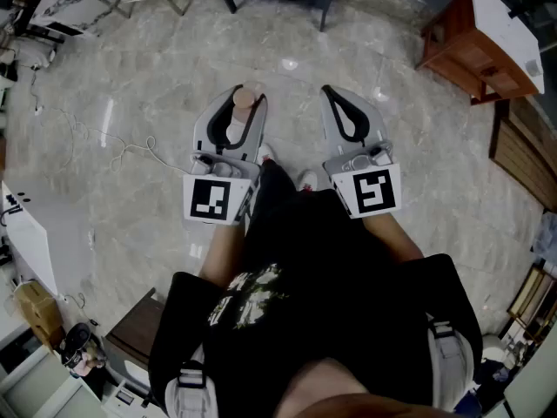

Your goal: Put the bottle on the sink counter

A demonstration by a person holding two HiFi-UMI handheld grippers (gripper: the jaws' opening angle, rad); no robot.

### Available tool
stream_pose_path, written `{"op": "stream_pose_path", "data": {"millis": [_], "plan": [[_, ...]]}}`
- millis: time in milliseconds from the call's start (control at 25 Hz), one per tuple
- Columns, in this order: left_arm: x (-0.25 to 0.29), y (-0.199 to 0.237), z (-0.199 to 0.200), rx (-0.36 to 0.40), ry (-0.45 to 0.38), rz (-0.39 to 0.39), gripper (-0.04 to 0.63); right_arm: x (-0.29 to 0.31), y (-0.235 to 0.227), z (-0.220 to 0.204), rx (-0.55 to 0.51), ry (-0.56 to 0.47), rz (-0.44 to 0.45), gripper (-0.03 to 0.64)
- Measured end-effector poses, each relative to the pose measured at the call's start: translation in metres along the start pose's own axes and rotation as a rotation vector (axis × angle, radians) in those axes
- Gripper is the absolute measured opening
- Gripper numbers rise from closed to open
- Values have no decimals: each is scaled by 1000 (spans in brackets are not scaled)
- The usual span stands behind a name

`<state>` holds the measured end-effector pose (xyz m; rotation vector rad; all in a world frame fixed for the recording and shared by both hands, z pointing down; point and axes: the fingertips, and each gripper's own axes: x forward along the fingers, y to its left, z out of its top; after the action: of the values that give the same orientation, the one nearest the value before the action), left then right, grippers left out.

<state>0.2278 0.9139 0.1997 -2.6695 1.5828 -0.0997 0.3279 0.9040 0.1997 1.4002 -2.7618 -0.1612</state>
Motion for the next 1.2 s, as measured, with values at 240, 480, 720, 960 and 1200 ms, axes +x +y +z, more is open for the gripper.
{"op": "stream_pose_path", "data": {"millis": [240,480,720,960,1200], "plan": [[7,18,-7,-8,11,-14,147,20,9,1,29,-32,22,-6],[21,56,-8,-14,23,-27,147,58,13,2,45,-35,37,-5],[38,100,-3,-1,20,-52,147,107,17,8,31,-39,31,-5],[48,147,-1,8,13,-82,147,155,36,13,18,-33,26,-5],[53,191,-4,-7,11,-118,147,198,53,16,13,-26,1,-5]]}}
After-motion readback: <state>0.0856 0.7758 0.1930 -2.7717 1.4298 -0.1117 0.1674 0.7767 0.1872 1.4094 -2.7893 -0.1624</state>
